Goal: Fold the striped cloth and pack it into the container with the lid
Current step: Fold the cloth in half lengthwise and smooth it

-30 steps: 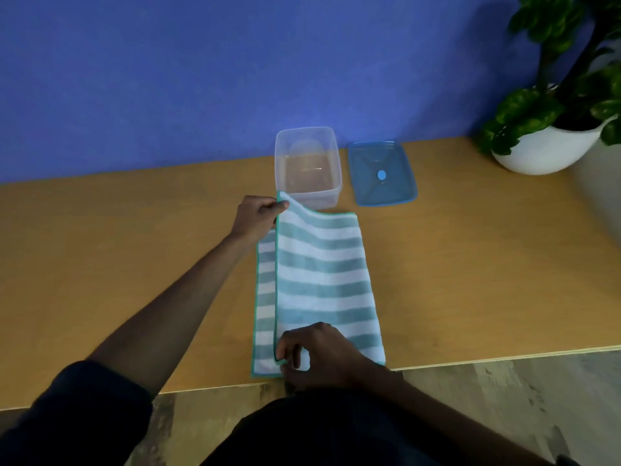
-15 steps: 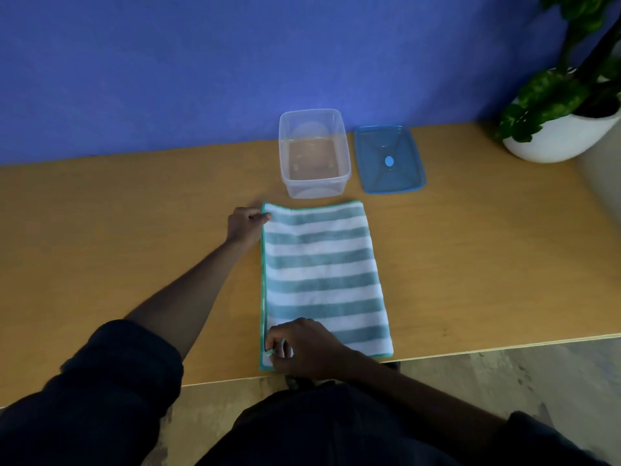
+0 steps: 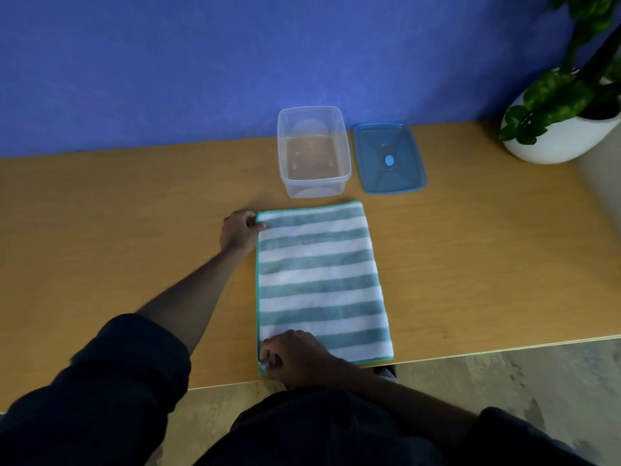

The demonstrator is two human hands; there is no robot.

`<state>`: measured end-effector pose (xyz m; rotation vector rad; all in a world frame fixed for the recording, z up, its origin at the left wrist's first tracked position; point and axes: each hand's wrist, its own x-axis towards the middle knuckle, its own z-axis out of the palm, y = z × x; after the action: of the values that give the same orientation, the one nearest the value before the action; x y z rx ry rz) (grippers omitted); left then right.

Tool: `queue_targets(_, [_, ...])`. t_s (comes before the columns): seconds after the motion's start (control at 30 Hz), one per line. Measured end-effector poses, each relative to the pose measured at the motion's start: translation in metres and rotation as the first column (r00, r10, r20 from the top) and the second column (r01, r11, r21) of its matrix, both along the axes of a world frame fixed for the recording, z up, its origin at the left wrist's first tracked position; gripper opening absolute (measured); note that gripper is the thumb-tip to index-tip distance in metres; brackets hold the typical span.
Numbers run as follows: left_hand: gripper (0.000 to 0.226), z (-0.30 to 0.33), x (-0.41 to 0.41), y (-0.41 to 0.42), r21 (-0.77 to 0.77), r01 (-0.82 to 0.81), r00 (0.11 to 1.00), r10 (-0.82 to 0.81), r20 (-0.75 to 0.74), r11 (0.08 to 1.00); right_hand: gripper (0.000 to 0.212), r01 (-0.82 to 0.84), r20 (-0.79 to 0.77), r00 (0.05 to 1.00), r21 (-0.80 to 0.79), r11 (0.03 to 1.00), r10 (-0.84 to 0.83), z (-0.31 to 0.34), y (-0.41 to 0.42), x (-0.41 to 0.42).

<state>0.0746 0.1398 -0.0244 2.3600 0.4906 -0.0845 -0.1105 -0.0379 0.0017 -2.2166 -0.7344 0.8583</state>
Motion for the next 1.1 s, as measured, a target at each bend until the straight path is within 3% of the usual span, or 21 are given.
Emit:
queue_targets(0.23, [0.034,0.0,-0.025,-0.002,0.142,0.081,0.996,-0.083,0.008,0.987,0.022,-0.036,0.007,0.999,0.009,0.999,0.036,0.005,-0.003,-0.002])
queue_targets(0.33, [0.036,-0.007,-0.052,-0.005,0.178,0.102,0.994,-0.108,0.021,0.979,0.036,-0.054,0.012,0.998,-0.013,0.998,0.055,0.006,-0.007,-0.002])
queue_targets(0.53, [0.043,-0.011,-0.105,-0.007,0.13,0.077,0.997,-0.078,0.005,0.989,0.036,-0.041,0.027,0.999,-0.026,0.999,0.042,0.01,-0.029,0.001])
queue_targets(0.8, [0.036,0.006,-0.182,-0.032,-0.005,0.071,0.997,-0.071,-0.005,0.997,0.026,0.249,0.16,0.958,-0.042,0.968,-0.24,0.004,-0.103,0.006])
queue_targets(0.97, [0.026,0.015,-0.23,-0.053,0.111,-0.011,0.996,0.022,-0.091,0.994,0.026,0.492,0.244,0.851,-0.067,0.868,-0.464,-0.003,-0.152,-0.001])
queue_targets(1.1, [0.036,0.025,-0.25,-0.067,0.241,-0.056,0.984,0.095,-0.152,0.969,0.031,0.643,0.257,0.744,-0.029,0.765,-0.616,-0.005,-0.178,-0.011])
